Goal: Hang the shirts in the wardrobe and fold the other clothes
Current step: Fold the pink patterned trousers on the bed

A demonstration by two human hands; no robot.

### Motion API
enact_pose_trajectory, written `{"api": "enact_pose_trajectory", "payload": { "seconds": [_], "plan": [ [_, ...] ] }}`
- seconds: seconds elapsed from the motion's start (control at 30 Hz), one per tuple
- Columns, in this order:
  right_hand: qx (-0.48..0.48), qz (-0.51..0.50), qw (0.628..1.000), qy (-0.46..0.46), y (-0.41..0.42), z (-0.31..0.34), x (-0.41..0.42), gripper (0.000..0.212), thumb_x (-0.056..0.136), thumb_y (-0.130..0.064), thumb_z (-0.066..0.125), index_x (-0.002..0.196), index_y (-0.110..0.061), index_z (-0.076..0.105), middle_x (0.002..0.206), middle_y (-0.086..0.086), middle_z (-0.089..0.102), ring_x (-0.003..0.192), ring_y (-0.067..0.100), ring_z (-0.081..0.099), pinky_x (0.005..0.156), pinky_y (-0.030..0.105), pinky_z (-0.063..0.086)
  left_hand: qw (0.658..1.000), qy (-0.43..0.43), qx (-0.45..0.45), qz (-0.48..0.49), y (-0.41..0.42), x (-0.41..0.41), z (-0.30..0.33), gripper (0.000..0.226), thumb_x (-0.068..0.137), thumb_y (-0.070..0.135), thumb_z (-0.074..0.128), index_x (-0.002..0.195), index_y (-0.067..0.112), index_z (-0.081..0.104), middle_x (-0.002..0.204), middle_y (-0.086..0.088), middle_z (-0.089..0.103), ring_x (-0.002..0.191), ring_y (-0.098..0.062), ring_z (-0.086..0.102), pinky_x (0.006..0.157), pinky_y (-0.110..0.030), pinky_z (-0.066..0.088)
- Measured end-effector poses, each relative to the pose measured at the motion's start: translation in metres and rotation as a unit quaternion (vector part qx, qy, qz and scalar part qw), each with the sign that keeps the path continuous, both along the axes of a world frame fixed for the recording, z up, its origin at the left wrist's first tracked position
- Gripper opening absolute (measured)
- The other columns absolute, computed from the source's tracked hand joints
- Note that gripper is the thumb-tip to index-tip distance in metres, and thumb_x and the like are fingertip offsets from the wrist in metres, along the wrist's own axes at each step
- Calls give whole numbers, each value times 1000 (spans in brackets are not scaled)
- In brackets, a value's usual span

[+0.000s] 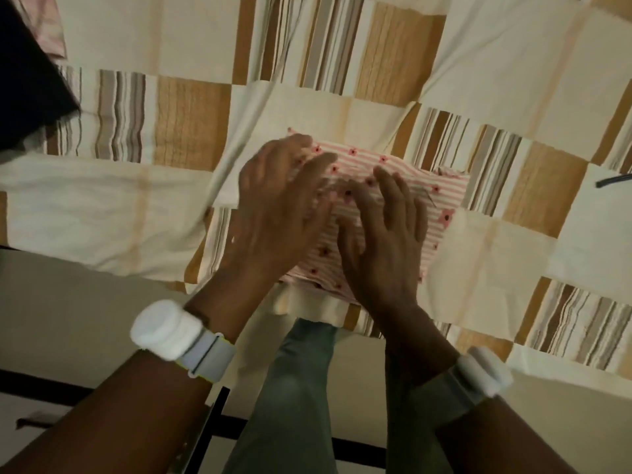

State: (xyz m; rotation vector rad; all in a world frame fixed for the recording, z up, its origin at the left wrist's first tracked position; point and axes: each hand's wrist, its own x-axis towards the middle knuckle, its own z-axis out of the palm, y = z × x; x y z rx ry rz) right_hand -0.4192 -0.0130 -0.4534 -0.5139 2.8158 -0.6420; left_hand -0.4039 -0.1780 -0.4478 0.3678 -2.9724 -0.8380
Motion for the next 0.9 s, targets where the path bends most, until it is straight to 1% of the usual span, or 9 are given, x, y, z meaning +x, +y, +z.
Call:
{"api": "enact_pose_trajectory", "payload": {
  "seconds": [0.07,0.2,0.33,0.4,0.47,0.57,0.63,0.77,0.9],
  "plan": [
    [73,46,996,-17,2,-20,-13,63,106,-53,40,162,-24,30,172,10,15,160,31,7,128,53,-1,989,-81,-82,-95,-5,4,-32,72,103,68,34,160,25,31,167,-20,26,154,-44,22,121,-67,20],
    [124,82,989,-26,37,-48,-50,70,106,-62,32,165,-27,15,174,8,4,160,28,-3,129,50,-4,991,-109,-55,-46,-23,15,-61,82,106,60,38,166,16,3,173,-15,0,160,-34,-2,127,-60,6],
    [139,-67,987,-37,66,-54,-84,72,105,-66,22,165,-26,18,173,10,6,160,31,1,128,57,0,993,-99,11,56,-18,15,-47,84,104,58,43,164,11,8,170,-18,16,157,-33,16,128,-53,13],
    [73,-174,981,-43,81,-45,-82,75,105,-66,22,163,-20,22,172,11,13,159,29,9,128,56,13,988,-108,21,112,-17,21,-39,83,102,56,50,163,11,16,161,-18,33,147,-35,31,122,-54,23],
    [-12,-253,966,-46,91,-30,-63,69,105,-62,34,158,-18,32,162,7,33,149,21,34,119,48,36,978,-123,50,158,-17,29,-34,78,99,60,52,158,13,30,151,-15,48,136,-33,46,118,-55,34],
    [-136,-395,897,-142,82,-11,-10,50,103,-55,51,141,-23,51,120,-15,61,106,-1,62,95,40,58,961,-142,109,212,-13,34,-25,65,93,65,59,138,19,48,131,-3,66,113,-23,64,100,-45,52],
    [-188,-441,849,-222,80,-9,20,45,98,-52,61,131,-21,61,108,-14,70,95,4,70,89,46,62,946,-177,132,239,-10,24,-16,58,91,57,69,132,19,55,122,4,69,101,-15,64,90,-33,50],
    [-296,-403,795,-343,82,-15,32,42,88,-42,79,122,-19,69,111,-3,77,101,16,75,92,50,61,905,-238,250,248,-31,10,-11,53,81,57,79,122,23,71,114,8,75,101,-15,73,98,-42,56],
    [-417,-352,704,-454,95,-10,12,41,91,-23,75,128,-9,66,118,10,76,109,31,73,99,57,56,866,-231,365,252,-15,0,10,49,82,45,79,124,20,72,109,3,79,106,-21,74,98,-42,57]
  ]
}}
